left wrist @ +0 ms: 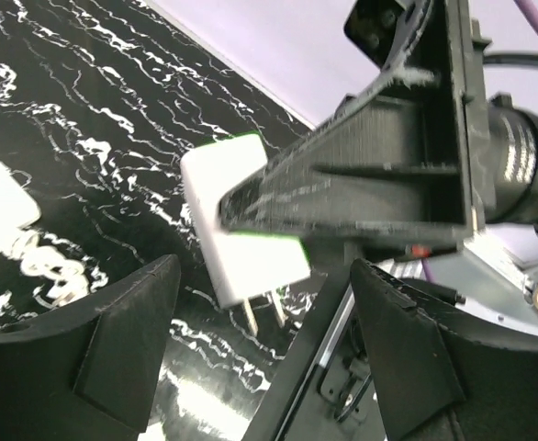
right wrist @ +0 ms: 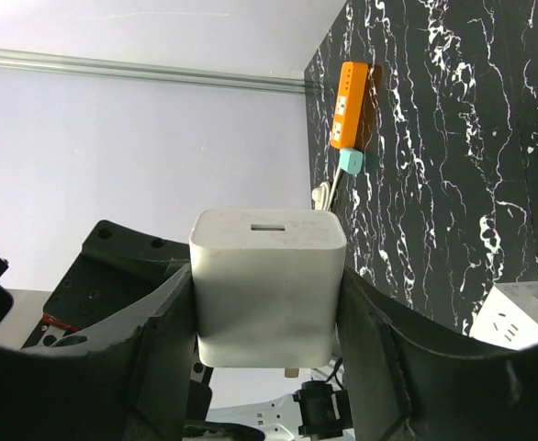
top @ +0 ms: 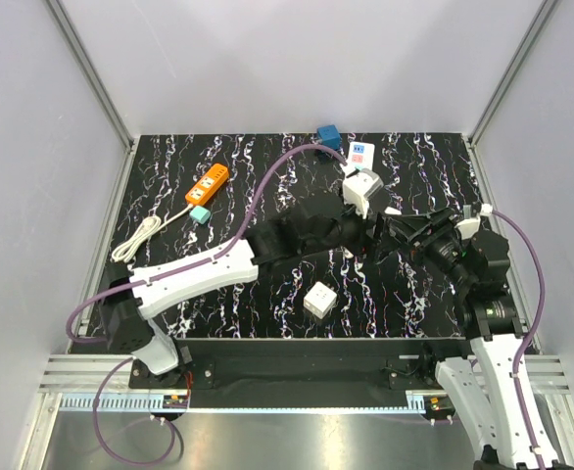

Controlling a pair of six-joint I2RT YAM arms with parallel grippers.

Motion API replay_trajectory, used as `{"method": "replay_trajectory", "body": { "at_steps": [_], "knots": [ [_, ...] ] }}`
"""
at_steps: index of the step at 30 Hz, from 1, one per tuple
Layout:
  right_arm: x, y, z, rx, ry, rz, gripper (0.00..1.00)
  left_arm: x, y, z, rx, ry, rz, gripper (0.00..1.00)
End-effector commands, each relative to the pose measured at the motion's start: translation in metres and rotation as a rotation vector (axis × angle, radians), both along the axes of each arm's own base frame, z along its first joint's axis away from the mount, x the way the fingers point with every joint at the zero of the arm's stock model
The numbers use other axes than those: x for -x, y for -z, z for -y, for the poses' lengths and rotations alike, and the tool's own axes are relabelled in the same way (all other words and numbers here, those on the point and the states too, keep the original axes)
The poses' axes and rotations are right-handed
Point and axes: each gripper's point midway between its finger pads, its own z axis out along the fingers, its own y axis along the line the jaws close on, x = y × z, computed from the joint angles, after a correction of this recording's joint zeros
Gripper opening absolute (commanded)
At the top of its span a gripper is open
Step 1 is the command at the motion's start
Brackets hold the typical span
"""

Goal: Insert the plug

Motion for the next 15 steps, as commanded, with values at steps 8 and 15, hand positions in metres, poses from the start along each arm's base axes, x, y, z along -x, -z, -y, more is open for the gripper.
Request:
{"method": "replay_trajectory", "body": {
  "at_steps": [8,15],
  "knots": [
    [0.004,-0.019,0.005,-0.072,0.044,0.071,0.0,-0.013,-0.021,0.028,0.086,-0.045,0.014,0.21],
    [0.015,-0.008,-0.003,0.035,-0.033,0.134,0.7,0.0,-0.029,0.021,0.089,0.016,0.017,0.0]
  ]
}}
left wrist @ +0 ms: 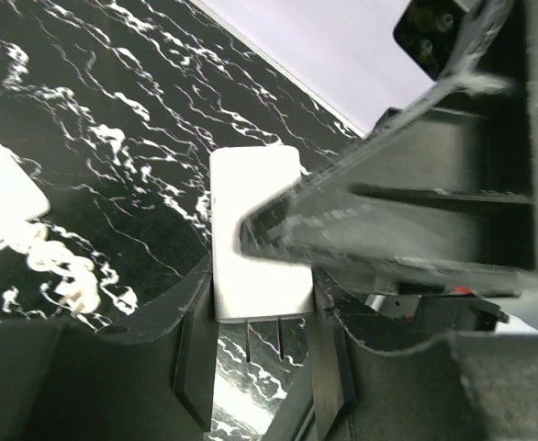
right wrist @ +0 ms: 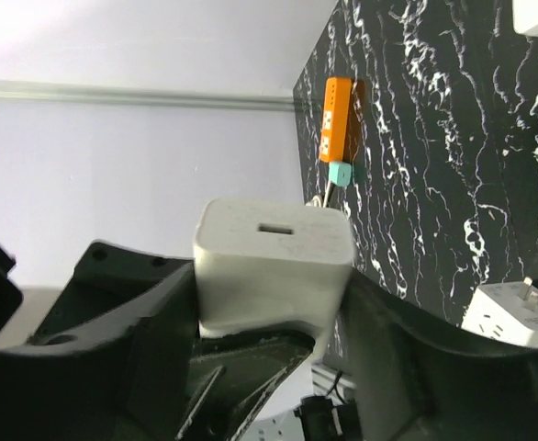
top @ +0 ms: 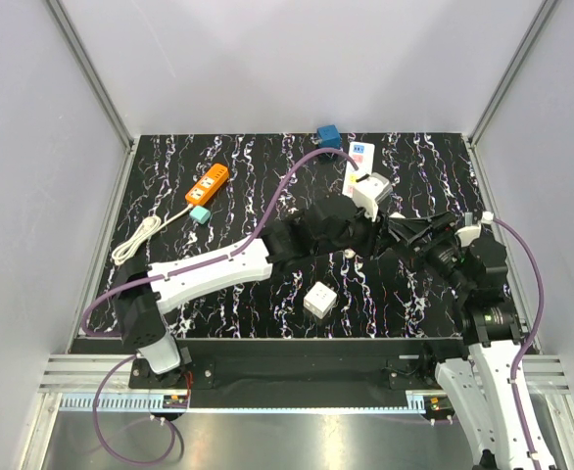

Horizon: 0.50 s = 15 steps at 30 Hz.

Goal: Insert the plug

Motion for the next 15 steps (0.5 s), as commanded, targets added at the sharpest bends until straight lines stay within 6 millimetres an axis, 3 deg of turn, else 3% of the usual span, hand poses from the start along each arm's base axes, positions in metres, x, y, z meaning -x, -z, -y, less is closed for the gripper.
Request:
{"method": "replay_trajectory", "body": {
  "at_steps": [1,3,5,7,10,15],
  "knots": [
    [0.016,-0.021,-0.012,0.069,-0.104,0.172,0.8,0.015,-0.054,0.0,0.14,0.074,0.004,0.0],
    [0.023,-0.018,-0.011,0.126,-0.113,0.201,0.93,0.023,-0.053,-0.009,0.134,0.103,-0.032,0.0],
    [0.029,-0.017,-0.011,0.172,-0.128,0.223,1.0,0.035,-0.053,-0.022,0.134,0.151,-0.059,0.0],
    [0.034,-0.009,-0.009,0.226,-0.144,0.197,1.0,0.048,-0.049,-0.032,0.122,0.219,-0.089,0.0],
    [0.049,-0.012,-0.022,0.293,-0.276,0.275,1.0,0.07,-0.051,-0.058,0.076,0.306,-0.137,0.0],
    [0.084,-0.042,-0.035,0.378,-0.434,0.481,0.99,0.096,-0.049,-0.087,0.097,0.437,-0.21,0.0]
  ]
}}
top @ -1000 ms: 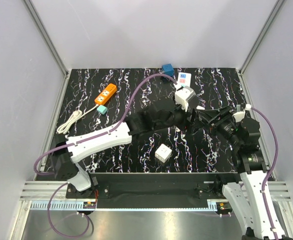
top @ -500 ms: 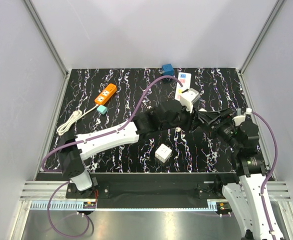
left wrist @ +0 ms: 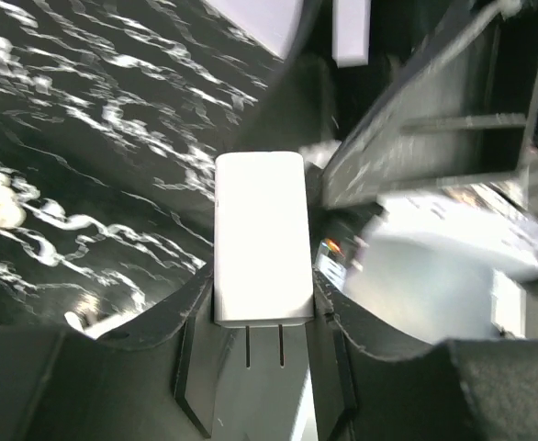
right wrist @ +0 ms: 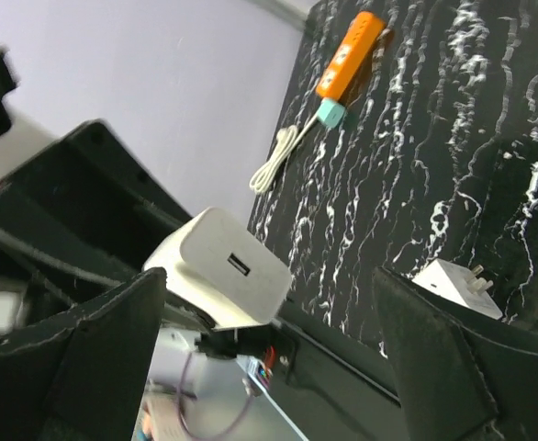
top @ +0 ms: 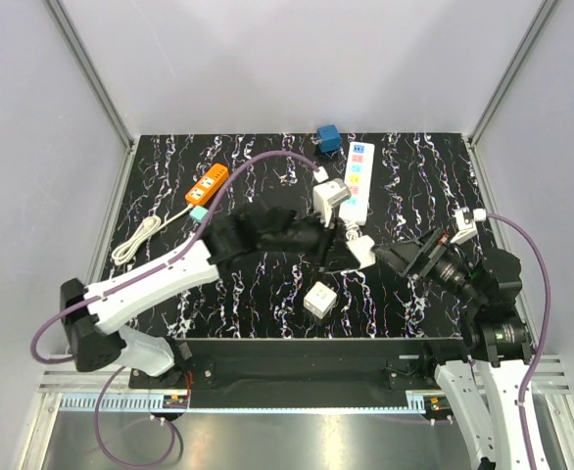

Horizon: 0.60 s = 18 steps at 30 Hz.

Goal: Insert the plug

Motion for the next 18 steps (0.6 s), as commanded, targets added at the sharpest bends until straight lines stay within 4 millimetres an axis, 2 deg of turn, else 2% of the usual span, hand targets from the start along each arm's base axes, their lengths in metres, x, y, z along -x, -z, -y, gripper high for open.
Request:
{"method": "replay_trajectory", "body": {
  "at_steps": [1,3,4,5,7,10,15,18],
  "knots": [
    [0.036,-0.037,-0.016,0.103,-0.21,0.228,0.99,0.038,-0.032,-0.019,0.106,0.187,-0.065,0.0],
    [0.048,-0.053,-0.021,0.125,-0.29,0.295,0.99,0.041,-0.038,-0.025,0.125,0.223,-0.109,0.0],
    [0.042,-0.055,-0.023,0.126,-0.304,0.276,0.98,0.041,-0.039,-0.026,0.129,0.232,-0.115,0.0],
    [0.046,-0.065,-0.024,0.129,-0.322,0.294,0.98,0.04,-0.043,-0.027,0.137,0.24,-0.114,0.0],
    [0.042,-0.073,-0.026,0.121,-0.345,0.283,0.97,0.045,-0.054,-0.029,0.161,0.277,-0.1,0.0],
    [0.039,-0.074,-0.027,0.117,-0.355,0.271,0.96,0.051,-0.066,-0.03,0.188,0.323,-0.114,0.0],
    [0.034,-0.065,-0.026,0.132,-0.347,0.252,0.94,0.066,-0.071,-0.03,0.246,0.439,-0.208,0.0],
    [0.027,-0.062,-0.027,0.144,-0.368,0.21,0.93,0.059,-0.076,-0.029,0.268,0.418,-0.212,0.0]
  ]
}}
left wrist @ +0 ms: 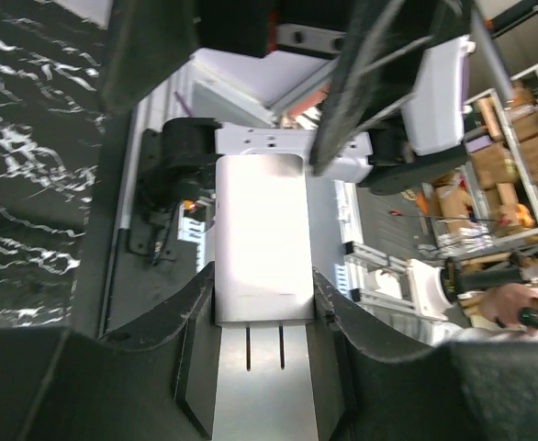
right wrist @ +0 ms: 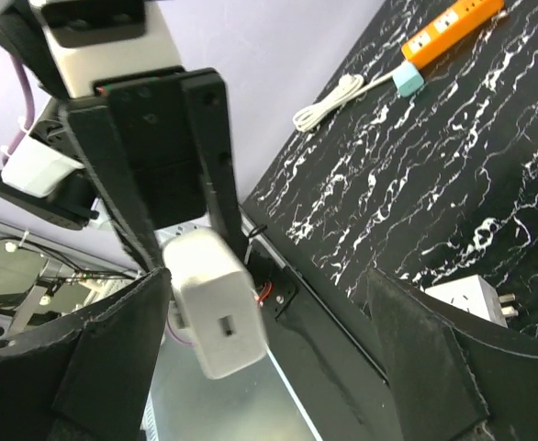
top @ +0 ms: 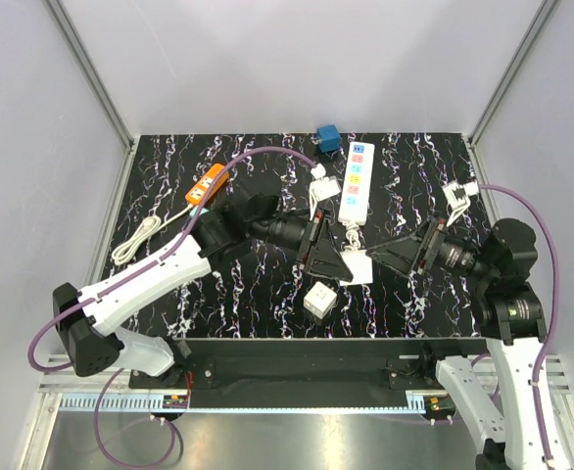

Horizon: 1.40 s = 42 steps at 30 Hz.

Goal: Insert the plug

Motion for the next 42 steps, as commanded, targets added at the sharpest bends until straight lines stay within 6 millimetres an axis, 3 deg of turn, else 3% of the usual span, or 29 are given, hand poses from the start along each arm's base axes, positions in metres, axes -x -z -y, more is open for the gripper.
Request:
{"method": "replay_trajectory", "body": {
  "at_steps": [1,6,12,14,19,23,30,34,42],
  "knots": [
    [-0.004,-0.001,-0.004,0.023,-0.054,-0.009,0.93,0.007,-0.037,-0.002,0.14,0.078,0.01,0.0],
    [-0.008,-0.003,-0.01,0.01,-0.127,0.034,0.91,0.007,-0.041,0.0,0.164,0.112,-0.039,0.0],
    [-0.003,-0.012,-0.012,-0.008,-0.156,0.076,0.91,-0.022,-0.028,0.006,0.116,0.019,-0.048,0.0],
    [-0.002,-0.011,-0.013,-0.022,-0.161,0.075,0.9,-0.034,-0.033,0.006,0.151,0.003,-0.051,0.0],
    [0.001,-0.012,-0.016,-0.097,-0.187,0.048,0.83,-0.044,-0.037,0.004,0.192,0.026,-0.075,0.0],
    [0.004,-0.014,-0.017,-0.118,-0.207,0.046,0.72,-0.042,-0.037,0.006,0.205,0.072,-0.068,0.0],
    [0.004,-0.025,-0.019,-0.158,-0.242,0.08,0.71,-0.036,-0.032,0.003,0.219,0.119,-0.082,0.0],
    [0.003,-0.024,-0.02,-0.172,-0.243,0.069,0.56,-0.033,-0.03,0.0,0.218,0.13,-0.08,0.0],
    [0.0,-0.015,-0.02,-0.175,-0.235,0.04,0.54,-0.036,-0.027,0.005,0.237,0.141,-0.109,0.0]
  ]
}}
